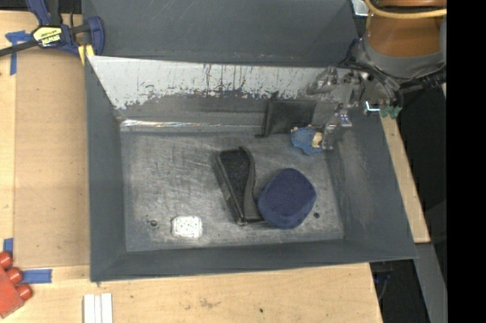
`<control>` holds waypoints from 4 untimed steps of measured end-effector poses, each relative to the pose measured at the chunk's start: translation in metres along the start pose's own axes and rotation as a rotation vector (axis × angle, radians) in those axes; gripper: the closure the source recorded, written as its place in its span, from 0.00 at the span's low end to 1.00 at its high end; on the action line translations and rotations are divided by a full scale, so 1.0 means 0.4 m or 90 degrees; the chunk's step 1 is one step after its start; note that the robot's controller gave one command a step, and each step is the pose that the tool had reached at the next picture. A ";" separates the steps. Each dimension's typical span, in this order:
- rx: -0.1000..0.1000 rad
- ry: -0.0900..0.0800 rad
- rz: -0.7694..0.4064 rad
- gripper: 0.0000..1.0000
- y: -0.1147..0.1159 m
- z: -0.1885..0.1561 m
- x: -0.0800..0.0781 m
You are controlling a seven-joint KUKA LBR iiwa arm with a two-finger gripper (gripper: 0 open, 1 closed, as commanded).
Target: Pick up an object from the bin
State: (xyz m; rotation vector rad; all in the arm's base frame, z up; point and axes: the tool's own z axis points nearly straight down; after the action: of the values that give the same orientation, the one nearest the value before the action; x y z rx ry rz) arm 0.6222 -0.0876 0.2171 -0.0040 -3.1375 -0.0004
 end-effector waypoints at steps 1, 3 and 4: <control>0.001 -0.007 -0.059 0.00 -0.102 0.336 -0.003; 0.000 -0.009 0.121 0.00 -0.076 0.291 -0.004; 0.000 0.001 0.237 0.00 -0.053 0.356 0.005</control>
Offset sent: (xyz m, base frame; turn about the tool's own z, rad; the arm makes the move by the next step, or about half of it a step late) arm -0.0011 -0.0429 -0.1471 -0.0935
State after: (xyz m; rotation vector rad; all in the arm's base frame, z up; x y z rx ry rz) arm 0.6196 -0.1087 0.0748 -0.5842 -3.0811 0.0003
